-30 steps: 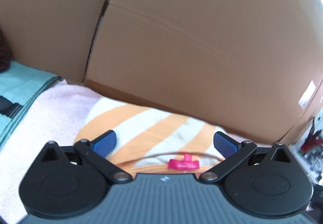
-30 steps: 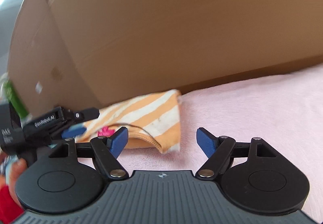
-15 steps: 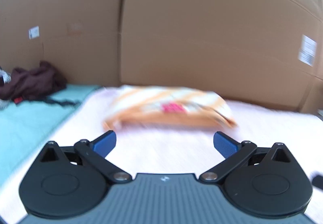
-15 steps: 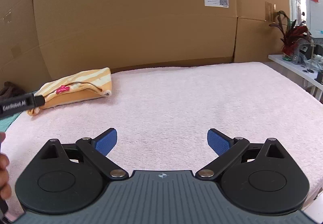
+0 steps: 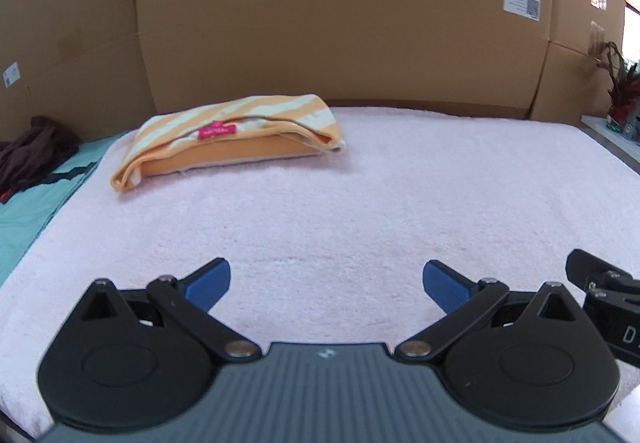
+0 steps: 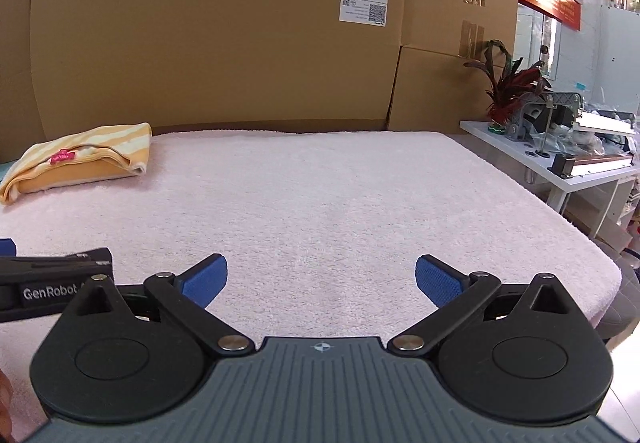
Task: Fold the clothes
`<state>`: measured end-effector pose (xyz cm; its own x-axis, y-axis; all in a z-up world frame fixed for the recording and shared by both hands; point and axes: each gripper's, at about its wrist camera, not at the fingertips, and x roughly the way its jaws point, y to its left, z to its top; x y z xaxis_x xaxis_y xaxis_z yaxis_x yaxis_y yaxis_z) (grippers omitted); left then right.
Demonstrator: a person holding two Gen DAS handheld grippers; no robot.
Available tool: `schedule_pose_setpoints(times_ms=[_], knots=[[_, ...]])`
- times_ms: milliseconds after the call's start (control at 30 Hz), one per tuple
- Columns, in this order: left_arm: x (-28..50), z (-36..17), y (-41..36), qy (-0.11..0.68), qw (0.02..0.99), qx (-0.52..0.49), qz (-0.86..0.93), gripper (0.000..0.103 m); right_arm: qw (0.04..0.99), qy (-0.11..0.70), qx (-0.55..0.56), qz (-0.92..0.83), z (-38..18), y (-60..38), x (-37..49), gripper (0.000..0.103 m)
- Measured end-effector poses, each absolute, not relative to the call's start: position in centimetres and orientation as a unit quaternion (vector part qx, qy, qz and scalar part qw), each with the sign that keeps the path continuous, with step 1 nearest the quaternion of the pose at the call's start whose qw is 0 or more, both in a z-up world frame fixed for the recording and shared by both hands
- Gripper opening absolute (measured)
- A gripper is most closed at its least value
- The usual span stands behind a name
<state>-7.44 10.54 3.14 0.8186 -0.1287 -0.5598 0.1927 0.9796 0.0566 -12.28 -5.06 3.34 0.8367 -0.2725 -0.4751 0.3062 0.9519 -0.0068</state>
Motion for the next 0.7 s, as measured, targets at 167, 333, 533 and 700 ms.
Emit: schedule_pose_setpoints(times_ms=[167, 333, 533, 700], knots=[[-8.5, 2.7, 8.4, 0.281, 0.949, 0.107, -0.096, 0.103, 0.955, 0.251, 0.050, -0.149, 3.3, -5.8, -12.2, 0.102], [-8.9, 2.7, 7.6, 0.287, 0.943, 0.101, -0.133, 0.103, 0.952, 0.260, 0.065, -0.147, 3.3, -6.6, -12.2, 0.102], [-8.5, 2.5, 7.6, 0.299, 0.940, 0.082, -0.142, 0.103, 0.948, 0.271, 0.083, -0.145, 3.3, -7.6, -12.1, 0.102], [-7.9, 2.4, 8.2, 0.306, 0.940, 0.065, -0.134, 0.103, 0.945, 0.276, 0.098, -0.148, 3.0, -8.0, -11.8, 0.102]])
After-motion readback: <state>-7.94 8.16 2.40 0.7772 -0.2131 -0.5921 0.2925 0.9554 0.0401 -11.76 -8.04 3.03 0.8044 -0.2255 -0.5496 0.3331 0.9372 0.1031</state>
